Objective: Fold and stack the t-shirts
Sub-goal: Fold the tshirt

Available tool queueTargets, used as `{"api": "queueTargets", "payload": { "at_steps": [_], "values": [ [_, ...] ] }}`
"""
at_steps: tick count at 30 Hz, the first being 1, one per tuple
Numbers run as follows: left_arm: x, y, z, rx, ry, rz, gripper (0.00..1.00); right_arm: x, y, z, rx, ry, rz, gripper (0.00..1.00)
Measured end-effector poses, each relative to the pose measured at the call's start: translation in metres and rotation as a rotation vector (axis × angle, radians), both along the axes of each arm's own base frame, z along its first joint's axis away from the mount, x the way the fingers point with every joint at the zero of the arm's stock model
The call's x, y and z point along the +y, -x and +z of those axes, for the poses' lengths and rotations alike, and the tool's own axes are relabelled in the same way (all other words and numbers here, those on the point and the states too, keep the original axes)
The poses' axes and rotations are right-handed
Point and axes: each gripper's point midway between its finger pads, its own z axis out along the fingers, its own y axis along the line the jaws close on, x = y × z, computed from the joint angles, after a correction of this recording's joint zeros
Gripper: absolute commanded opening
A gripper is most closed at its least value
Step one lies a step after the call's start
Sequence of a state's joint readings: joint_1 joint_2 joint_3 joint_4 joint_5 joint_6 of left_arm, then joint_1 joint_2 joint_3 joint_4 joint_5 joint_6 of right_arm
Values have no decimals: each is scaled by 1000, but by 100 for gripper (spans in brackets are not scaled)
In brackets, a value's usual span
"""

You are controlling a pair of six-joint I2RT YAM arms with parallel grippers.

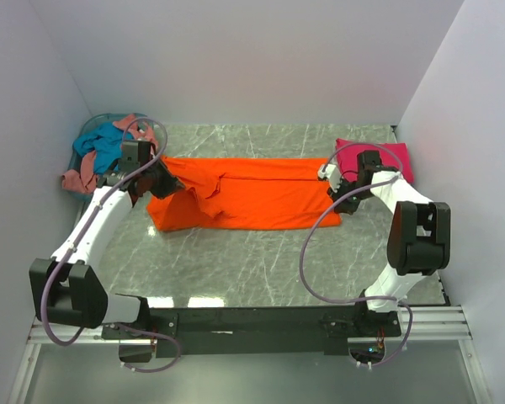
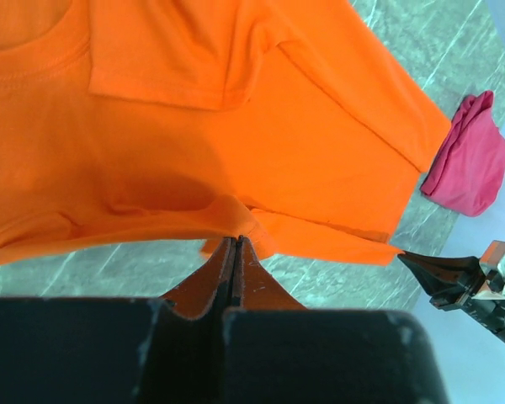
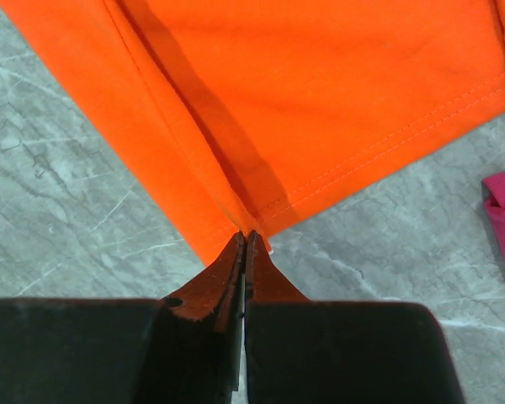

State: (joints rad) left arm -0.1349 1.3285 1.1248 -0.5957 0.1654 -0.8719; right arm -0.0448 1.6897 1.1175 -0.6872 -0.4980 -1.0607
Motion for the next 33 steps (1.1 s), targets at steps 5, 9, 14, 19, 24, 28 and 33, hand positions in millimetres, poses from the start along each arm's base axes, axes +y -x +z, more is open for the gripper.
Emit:
{"api": "queueTargets", "payload": {
  "at_steps": [5, 9, 14, 19, 24, 28, 33],
  "values": [
    [-1, -11, 3, -11, -8, -12, 0, 0, -7, 2, 1, -7, -21, 0],
    [-1, -21, 2, -7, -12, -13, 0, 0, -16, 5, -6, -12, -41, 0],
    [-2, -37, -3, 10, -11, -11, 0, -1, -25, 2, 6, -12, -63, 0],
    [-5, -53, 0, 4, -10, -33, 1, -2, -25, -2, 16, -7, -73, 0],
    [-6, -64, 5, -18, -18, -66, 0, -4, -25, -2, 17, -1, -76, 0],
    [-6, -72, 6, -29, -37, -95, 0, -6, -25, -3, 17, 0, -81, 0],
    [-6, -80, 3, -38, -64, -139, 0, -7, -25, -4, 17, -2, -91, 0]
  ]
}}
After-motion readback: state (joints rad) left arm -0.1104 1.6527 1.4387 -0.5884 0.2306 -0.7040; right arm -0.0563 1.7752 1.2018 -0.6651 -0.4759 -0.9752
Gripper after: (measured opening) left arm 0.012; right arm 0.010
